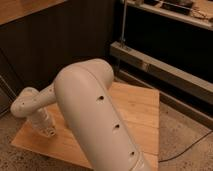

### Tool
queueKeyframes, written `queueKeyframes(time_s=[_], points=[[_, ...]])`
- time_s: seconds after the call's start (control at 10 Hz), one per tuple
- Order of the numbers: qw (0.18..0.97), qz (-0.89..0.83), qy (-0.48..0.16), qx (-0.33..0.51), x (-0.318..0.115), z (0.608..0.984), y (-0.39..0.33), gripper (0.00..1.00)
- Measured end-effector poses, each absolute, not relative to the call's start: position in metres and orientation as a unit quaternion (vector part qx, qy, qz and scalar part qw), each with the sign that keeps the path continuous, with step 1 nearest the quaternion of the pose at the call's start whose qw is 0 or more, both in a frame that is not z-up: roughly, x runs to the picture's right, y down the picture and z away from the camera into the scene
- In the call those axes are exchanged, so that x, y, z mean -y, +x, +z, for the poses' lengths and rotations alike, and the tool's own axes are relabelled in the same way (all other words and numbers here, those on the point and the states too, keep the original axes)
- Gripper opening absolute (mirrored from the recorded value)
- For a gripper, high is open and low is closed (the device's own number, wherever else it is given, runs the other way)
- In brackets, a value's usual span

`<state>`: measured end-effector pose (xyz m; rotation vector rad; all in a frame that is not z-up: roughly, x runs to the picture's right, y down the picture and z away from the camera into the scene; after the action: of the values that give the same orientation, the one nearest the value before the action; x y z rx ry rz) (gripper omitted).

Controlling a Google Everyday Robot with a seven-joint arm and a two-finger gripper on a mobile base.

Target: Stand the bottle upright

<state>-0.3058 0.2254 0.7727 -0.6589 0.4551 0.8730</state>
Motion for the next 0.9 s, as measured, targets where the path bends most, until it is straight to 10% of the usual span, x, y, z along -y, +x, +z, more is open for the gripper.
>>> queueKeyframes(time_s=[0.9], points=[[0.835, 0.393, -0.319, -0.214, -0.204, 0.746, -0.304, 0.38]])
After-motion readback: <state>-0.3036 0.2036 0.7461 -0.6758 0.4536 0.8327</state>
